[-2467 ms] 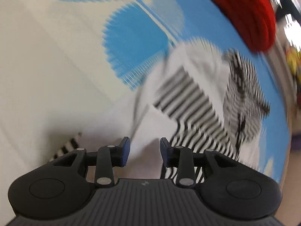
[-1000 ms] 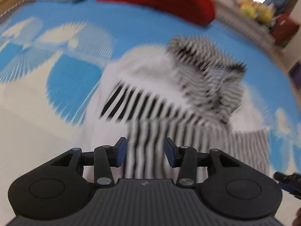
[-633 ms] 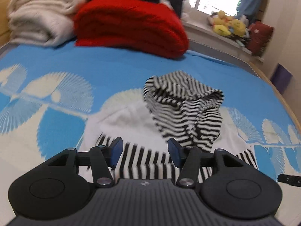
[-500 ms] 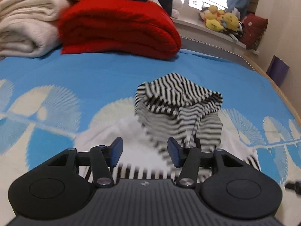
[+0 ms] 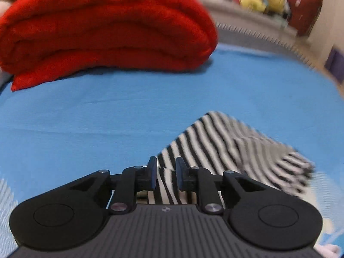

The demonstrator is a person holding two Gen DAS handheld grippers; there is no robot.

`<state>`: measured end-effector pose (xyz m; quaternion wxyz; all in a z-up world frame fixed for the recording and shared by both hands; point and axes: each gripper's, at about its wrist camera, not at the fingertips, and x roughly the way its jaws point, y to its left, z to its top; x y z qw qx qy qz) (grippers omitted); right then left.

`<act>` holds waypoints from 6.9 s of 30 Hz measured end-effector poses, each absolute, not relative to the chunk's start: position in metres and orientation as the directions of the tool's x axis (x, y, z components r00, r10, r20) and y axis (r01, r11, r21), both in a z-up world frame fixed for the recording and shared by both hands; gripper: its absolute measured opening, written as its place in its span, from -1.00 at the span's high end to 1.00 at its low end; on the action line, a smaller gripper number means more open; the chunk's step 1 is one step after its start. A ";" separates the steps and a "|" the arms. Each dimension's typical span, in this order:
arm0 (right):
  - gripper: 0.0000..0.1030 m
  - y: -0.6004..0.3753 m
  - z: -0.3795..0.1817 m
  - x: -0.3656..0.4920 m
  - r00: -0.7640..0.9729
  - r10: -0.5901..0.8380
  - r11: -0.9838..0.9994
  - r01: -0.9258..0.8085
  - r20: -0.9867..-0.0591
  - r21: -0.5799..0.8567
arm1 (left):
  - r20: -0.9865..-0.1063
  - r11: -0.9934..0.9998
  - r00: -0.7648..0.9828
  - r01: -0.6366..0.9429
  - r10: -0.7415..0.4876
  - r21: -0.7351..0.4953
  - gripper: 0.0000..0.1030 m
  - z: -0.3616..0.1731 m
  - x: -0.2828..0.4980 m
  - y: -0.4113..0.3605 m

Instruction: Fold small clothes

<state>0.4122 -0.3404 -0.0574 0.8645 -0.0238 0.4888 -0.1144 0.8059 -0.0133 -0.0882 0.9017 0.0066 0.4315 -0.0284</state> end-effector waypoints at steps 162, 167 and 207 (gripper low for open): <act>0.02 -0.310 0.027 0.080 0.774 0.108 0.929 0.145 -0.624 0.341 | -0.701 0.997 0.710 0.080 -0.073 -0.024 0.00 0.028 0.104 0.054; 0.02 -0.314 0.003 0.069 0.735 0.045 0.943 0.192 -0.677 0.271 | -0.739 0.996 0.671 0.085 -0.049 0.011 0.08 0.021 0.085 0.057; 0.01 -0.351 -0.072 0.097 0.607 0.046 0.903 0.315 -0.793 0.293 | -0.827 0.838 0.532 -0.357 -0.182 -0.414 -0.05 -0.066 0.134 0.164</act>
